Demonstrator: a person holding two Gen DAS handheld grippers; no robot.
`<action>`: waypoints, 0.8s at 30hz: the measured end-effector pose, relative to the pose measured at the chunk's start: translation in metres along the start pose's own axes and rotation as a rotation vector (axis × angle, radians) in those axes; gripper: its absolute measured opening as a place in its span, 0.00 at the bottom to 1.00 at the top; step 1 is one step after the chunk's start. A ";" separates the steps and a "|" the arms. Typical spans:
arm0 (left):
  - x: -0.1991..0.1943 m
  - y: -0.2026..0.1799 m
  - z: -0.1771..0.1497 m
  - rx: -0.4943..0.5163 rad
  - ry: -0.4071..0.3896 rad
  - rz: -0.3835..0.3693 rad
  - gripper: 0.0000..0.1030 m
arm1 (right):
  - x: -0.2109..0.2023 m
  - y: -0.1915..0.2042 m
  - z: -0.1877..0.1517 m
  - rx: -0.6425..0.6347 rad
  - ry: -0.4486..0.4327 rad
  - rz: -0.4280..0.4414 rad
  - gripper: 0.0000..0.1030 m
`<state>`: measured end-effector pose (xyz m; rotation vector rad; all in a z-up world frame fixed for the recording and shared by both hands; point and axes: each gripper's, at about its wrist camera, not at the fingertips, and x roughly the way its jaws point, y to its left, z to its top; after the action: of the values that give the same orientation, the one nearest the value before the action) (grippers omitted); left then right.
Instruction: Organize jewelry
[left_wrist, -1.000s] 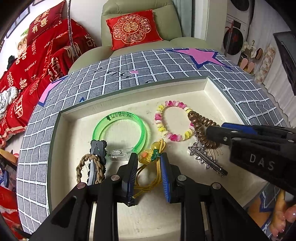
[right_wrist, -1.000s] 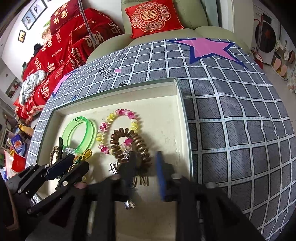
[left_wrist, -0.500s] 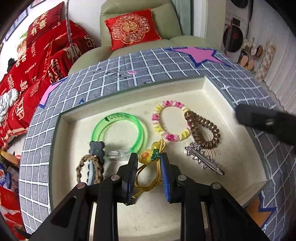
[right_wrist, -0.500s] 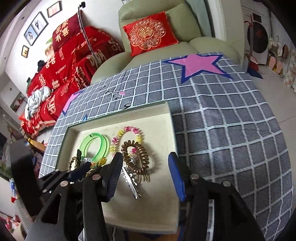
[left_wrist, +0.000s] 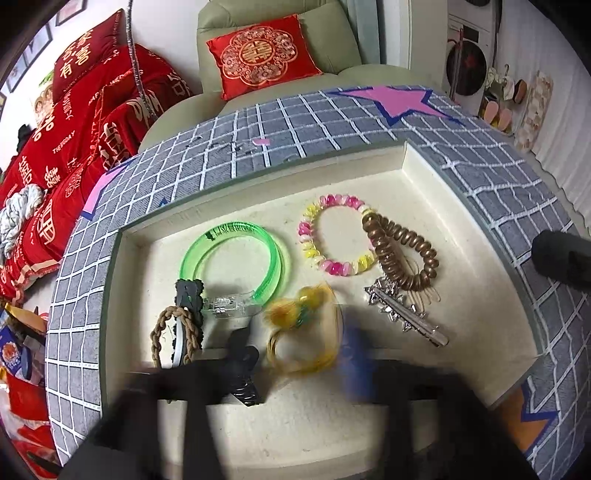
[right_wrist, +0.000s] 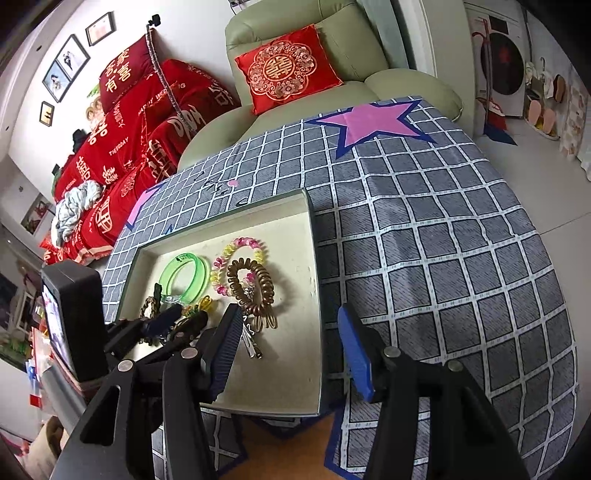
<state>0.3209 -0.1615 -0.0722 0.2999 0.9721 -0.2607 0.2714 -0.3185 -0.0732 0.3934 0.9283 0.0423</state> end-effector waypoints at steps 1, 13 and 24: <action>-0.004 0.001 0.000 -0.006 -0.024 0.015 1.00 | -0.001 -0.001 0.000 0.001 -0.001 0.002 0.56; -0.017 0.005 0.002 -0.021 -0.054 0.027 1.00 | 0.003 0.003 -0.001 -0.020 0.012 -0.015 0.63; -0.031 0.015 -0.006 -0.043 -0.059 0.026 1.00 | -0.002 0.013 -0.004 -0.067 0.004 -0.052 0.79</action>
<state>0.3044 -0.1430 -0.0474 0.2640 0.9138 -0.2236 0.2694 -0.3054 -0.0693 0.3076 0.9380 0.0268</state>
